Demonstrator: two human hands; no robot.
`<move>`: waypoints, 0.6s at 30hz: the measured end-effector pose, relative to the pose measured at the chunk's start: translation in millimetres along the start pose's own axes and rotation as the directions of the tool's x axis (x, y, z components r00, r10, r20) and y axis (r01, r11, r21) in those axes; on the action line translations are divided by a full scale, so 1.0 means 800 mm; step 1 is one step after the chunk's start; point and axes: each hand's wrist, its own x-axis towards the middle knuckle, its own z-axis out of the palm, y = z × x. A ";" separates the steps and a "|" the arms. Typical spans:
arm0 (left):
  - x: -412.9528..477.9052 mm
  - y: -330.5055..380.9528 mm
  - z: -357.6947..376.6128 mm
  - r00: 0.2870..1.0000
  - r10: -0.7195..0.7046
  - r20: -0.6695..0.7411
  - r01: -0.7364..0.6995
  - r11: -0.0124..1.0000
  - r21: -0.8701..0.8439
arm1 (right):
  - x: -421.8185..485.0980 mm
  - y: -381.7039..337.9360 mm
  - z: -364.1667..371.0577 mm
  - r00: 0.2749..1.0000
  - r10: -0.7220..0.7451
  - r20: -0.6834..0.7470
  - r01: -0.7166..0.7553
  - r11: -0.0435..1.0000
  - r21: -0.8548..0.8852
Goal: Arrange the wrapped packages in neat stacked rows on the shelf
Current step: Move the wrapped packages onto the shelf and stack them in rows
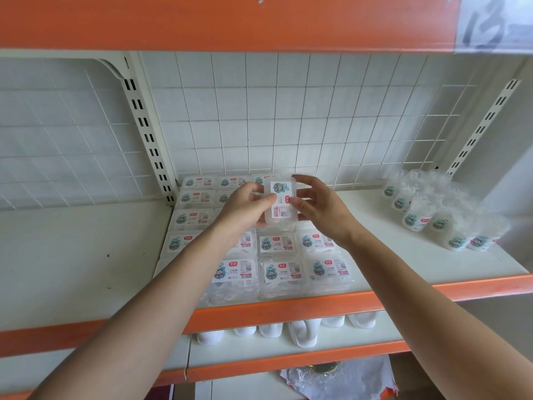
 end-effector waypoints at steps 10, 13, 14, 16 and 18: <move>-0.008 -0.001 -0.006 0.999 0.021 -0.040 -0.019 0.999 0.036 | -0.009 0.002 -0.001 0.979 -0.201 0.019 0.184 0.850 -0.493; -0.015 -0.003 -0.006 0.999 0.008 -0.049 -0.007 1.000 0.022 | -0.021 0.006 0.001 0.959 -0.250 0.135 0.279 0.741 -0.611; -0.018 -0.004 -0.006 0.999 0.006 -0.038 -0.004 0.999 0.045 | -0.024 0.007 0.002 0.955 -0.254 0.154 0.292 0.708 -0.643; -0.025 -0.008 -0.008 0.999 0.051 -0.011 -0.048 0.978 0.204 | -0.028 0.008 0.004 0.951 -0.259 0.171 0.303 0.659 -0.688; -0.029 -0.014 -0.014 0.985 0.174 0.013 -0.159 0.865 0.475 | -0.031 0.010 0.003 0.948 -0.245 0.205 0.317 0.638 -0.702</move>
